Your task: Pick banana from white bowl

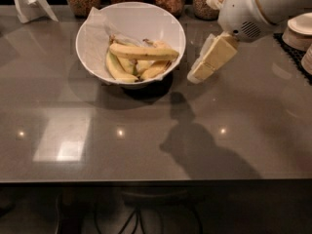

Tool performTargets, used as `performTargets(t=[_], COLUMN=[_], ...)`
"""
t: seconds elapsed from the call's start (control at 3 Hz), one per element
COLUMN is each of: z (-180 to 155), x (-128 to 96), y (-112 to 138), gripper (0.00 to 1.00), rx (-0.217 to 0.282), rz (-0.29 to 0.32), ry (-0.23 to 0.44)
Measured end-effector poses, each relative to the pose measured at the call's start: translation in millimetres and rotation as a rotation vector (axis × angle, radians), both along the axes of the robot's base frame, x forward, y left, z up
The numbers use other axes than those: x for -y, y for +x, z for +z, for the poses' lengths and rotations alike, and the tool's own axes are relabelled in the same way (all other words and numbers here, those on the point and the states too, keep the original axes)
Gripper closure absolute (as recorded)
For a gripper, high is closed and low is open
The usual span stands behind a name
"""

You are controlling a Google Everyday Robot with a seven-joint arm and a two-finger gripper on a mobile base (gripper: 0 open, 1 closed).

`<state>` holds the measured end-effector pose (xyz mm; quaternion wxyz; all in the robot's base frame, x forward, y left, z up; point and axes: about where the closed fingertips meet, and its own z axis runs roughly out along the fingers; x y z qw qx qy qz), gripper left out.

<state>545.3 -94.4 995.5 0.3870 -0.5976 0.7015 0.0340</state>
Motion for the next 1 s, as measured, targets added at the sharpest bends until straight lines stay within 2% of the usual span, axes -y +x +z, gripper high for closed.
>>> performTargets(t=[0.33, 0.67, 1.0], z=[-9, -17, -17], x=[-47, -92, -93], y=[25, 41, 41], gripper=[0.00, 0.00, 0.00], rx=[0.012, 0.017, 0.017], rz=[0.081, 0.161, 0.161], ry=[0.044, 0.058, 0.057])
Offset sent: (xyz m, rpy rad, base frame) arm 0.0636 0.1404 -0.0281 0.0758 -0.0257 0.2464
